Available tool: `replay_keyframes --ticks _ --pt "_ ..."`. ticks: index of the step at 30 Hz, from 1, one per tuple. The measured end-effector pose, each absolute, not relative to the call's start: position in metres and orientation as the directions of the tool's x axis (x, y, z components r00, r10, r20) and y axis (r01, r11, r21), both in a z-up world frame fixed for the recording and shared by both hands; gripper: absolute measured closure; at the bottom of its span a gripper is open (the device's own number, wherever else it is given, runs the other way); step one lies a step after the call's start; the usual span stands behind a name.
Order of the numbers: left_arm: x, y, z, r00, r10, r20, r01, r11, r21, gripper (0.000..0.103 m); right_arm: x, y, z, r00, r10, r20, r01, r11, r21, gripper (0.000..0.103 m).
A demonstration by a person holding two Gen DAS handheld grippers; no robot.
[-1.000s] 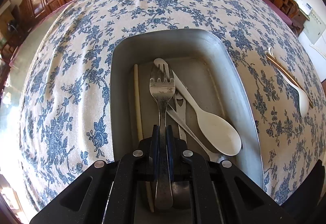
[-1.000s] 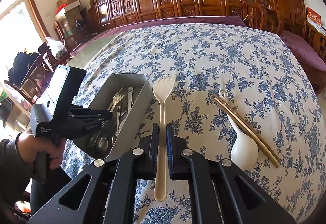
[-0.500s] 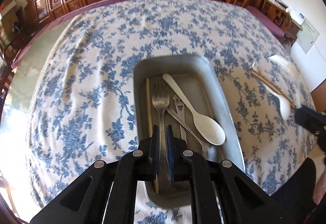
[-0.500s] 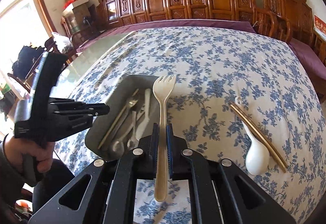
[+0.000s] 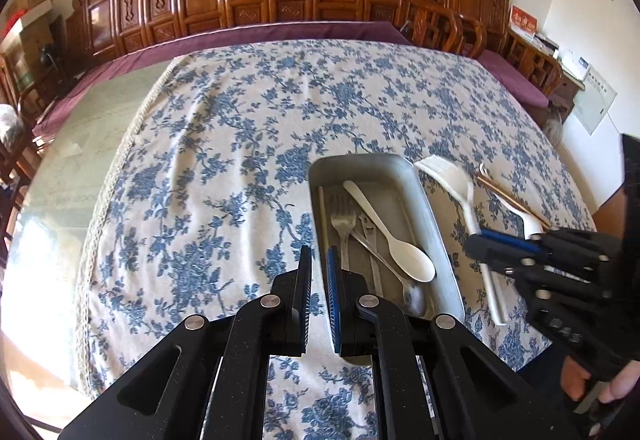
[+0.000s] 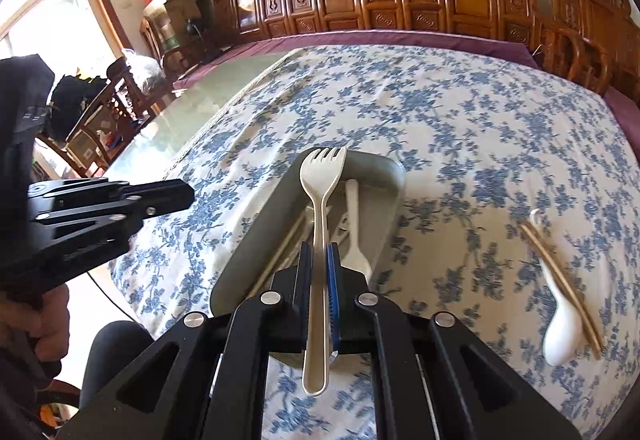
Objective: Organize utensils
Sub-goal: 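Lower the white plastic fork into the tray and open the right tool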
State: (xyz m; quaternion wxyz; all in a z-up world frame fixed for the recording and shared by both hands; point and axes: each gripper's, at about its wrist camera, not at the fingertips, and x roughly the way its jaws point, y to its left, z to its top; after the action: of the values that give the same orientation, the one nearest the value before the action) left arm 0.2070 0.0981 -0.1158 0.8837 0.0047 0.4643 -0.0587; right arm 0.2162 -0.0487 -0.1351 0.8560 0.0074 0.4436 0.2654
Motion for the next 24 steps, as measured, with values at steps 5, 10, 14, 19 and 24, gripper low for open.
replay_keyframes --ticks 5,10,14,19,24 --pt "0.201 0.114 -0.110 0.576 -0.097 -0.812 0.094 0.994 -0.052 0.096 0.225 -0.029 -0.147 0.432 0.466 -0.772 -0.451 0.853 0.262 0.094" --pt "0.196 0.126 -0.108 0.588 -0.088 -0.804 0.071 0.996 -0.058 0.096 0.237 -0.015 -0.164 0.401 0.456 -0.794 -0.444 0.855 0.267 0.094" --pt "0.195 0.134 -0.107 0.590 -0.090 -0.802 0.061 0.996 -0.067 0.096 0.250 -0.006 -0.180 0.388 0.424 -0.819 -0.432 0.868 0.245 0.094" --pt "0.194 0.140 -0.107 0.592 -0.090 -0.801 0.055 0.996 -0.072 0.096 0.263 0.000 -0.195 0.377 0.384 -0.843 -0.421 0.882 0.214 0.094" --pt "0.191 0.143 -0.107 0.592 -0.088 -0.801 0.049 0.996 -0.073 0.096 0.275 0.007 -0.206 0.373 0.351 -0.859 -0.422 0.889 0.179 0.094"
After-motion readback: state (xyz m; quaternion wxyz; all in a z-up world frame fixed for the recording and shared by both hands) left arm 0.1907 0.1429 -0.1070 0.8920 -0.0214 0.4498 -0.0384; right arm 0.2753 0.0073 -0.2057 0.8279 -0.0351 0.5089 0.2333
